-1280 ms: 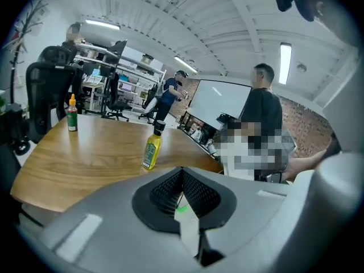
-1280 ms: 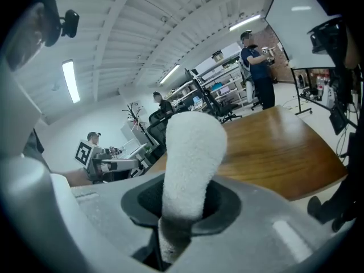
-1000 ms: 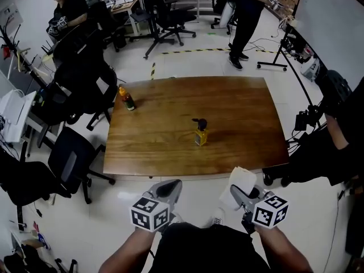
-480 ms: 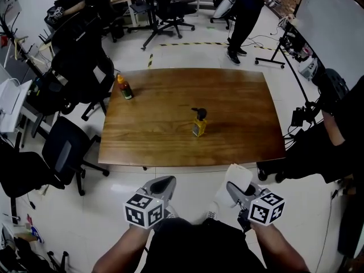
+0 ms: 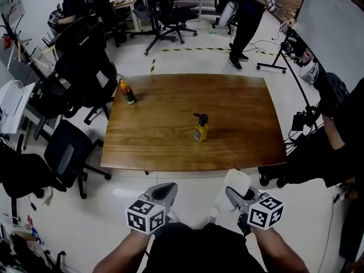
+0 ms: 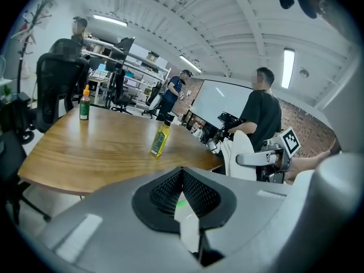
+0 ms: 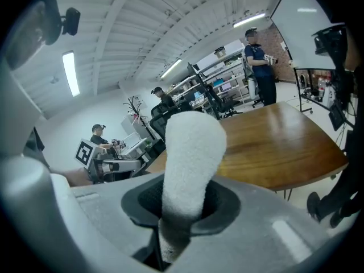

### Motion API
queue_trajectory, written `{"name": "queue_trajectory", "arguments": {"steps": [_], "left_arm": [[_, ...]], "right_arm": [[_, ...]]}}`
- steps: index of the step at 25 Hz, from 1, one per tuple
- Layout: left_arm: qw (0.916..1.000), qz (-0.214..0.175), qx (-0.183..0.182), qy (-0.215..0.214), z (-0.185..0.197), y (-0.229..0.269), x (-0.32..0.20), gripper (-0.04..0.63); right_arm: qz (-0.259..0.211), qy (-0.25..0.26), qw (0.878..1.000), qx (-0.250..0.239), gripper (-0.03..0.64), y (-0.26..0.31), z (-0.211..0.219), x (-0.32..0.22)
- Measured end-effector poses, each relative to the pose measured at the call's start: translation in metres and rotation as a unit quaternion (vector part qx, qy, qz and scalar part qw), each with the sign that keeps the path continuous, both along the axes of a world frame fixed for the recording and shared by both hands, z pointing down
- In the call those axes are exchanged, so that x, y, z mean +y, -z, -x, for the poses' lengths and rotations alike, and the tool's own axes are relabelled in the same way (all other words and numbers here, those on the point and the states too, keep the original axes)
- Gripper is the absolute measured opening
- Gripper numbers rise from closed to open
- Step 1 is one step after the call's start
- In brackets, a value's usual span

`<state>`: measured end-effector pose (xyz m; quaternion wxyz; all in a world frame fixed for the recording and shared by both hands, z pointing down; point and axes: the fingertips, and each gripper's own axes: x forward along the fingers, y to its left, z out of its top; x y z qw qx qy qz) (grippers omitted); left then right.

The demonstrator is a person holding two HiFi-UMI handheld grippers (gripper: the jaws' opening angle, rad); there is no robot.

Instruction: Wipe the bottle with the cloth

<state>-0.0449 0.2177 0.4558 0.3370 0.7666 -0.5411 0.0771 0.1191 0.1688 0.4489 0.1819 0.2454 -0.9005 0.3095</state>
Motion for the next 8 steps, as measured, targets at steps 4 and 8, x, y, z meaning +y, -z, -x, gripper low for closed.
{"name": "queue_trajectory", "arguments": {"steps": [4,8], "left_arm": [[1.0000,0.000,0.000,0.000,-0.0016,0.0004,0.0009,0.017],[1.0000,0.000,0.000,0.002,-0.0019,0.0024,0.0018,0.017]], "right_arm": [[0.002,0.001,1.000,0.001,0.077,-0.0032,-0.0024,0.0033],[0.004,0.005,1.000,0.004,0.077,-0.0040,-0.0034,0.0063]]}}
